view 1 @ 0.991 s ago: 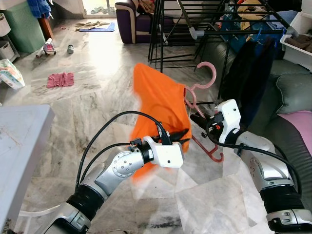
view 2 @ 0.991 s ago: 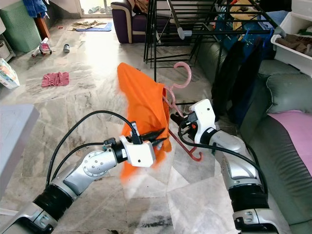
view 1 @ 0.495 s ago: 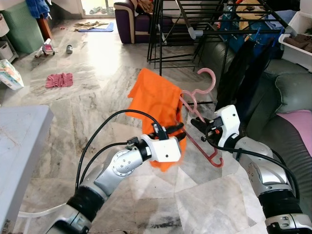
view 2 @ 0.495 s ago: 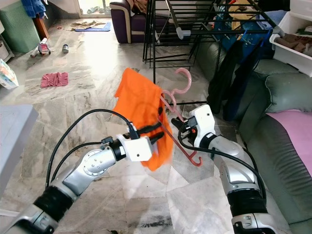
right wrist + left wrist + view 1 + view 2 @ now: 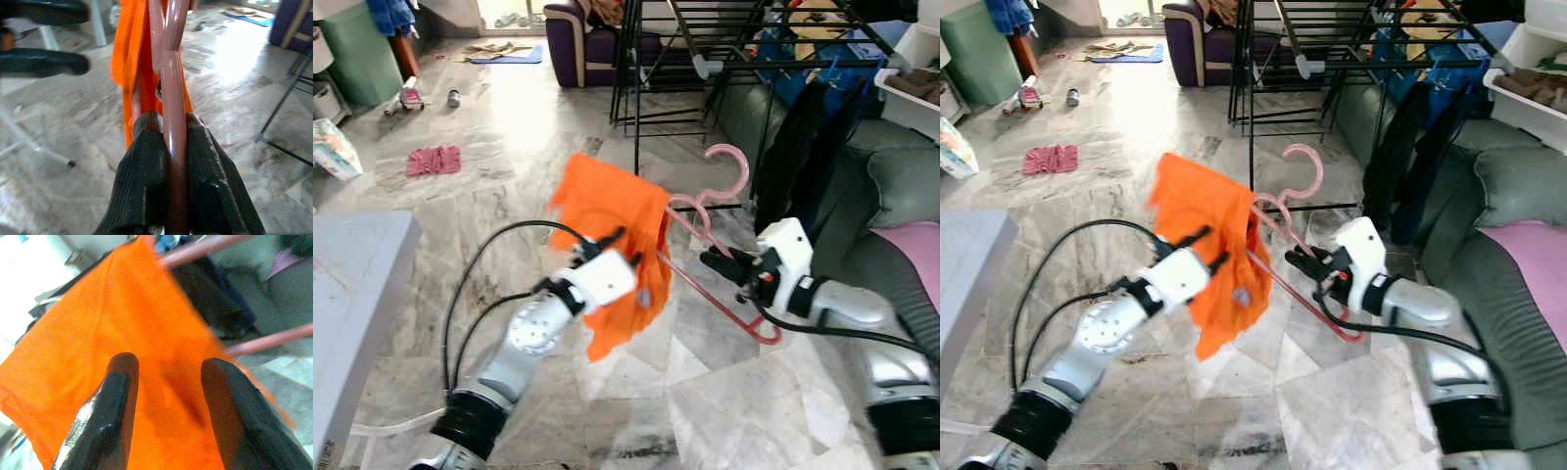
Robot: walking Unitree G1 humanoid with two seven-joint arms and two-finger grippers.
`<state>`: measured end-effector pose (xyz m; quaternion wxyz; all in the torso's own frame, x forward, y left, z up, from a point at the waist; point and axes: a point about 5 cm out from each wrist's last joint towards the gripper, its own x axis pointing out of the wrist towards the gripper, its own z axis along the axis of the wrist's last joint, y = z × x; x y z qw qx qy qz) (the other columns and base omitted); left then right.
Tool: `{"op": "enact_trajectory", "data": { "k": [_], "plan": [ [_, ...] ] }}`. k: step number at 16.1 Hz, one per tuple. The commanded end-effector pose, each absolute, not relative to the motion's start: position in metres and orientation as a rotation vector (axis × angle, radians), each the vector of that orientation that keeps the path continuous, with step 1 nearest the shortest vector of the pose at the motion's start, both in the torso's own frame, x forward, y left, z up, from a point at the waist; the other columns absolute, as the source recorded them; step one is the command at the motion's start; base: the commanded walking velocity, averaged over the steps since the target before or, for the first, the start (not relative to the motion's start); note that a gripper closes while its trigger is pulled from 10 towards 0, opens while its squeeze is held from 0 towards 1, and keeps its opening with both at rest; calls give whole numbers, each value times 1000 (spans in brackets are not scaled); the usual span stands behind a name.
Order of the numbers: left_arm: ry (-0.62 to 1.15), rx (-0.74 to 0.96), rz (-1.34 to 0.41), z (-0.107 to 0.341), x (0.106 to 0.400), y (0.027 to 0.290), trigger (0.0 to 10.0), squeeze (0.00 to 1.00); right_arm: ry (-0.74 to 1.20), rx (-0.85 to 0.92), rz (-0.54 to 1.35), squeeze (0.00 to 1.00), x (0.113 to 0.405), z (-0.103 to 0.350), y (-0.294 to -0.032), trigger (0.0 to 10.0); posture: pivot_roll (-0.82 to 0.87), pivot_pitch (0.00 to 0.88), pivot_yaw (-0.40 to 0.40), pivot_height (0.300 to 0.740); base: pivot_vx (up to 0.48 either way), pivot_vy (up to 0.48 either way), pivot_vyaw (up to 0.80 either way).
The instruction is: Hang hanger
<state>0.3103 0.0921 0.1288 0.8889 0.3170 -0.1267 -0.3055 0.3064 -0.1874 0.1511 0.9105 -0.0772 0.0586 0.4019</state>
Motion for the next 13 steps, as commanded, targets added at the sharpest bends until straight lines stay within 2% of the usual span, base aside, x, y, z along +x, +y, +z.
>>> {"op": "enact_trajectory", "data": {
  "k": [1,5,7,8,9,13],
  "plan": [
    [-256,668,-616,129,313,94,10000,1000,71,-162,880,0,304,165,-186,10000,39,71,-51,740,0,0,0],
    [-260,720,-541,131,321,99,10000,1000,75,-178,957,0,297,186,-198,10000,26,71,-47,740,0,0,0],
    [-301,760,-435,140,330,107,10000,1000,103,-191,1010,0,289,192,-202,10000,21,70,-44,740,0,0,0],
    [-313,762,-397,143,332,110,10000,47,116,-195,1013,0,288,191,-203,10000,20,70,-42,740,0,0,0],
    [-323,760,-359,147,335,114,10000,0,133,-199,1015,0,286,188,-205,10000,20,70,-41,740,0,0,0],
    [-280,685,-389,144,336,115,10000,0,193,-223,1019,0,281,175,-208,10000,25,72,-39,740,0,0,0]
  ]
}}
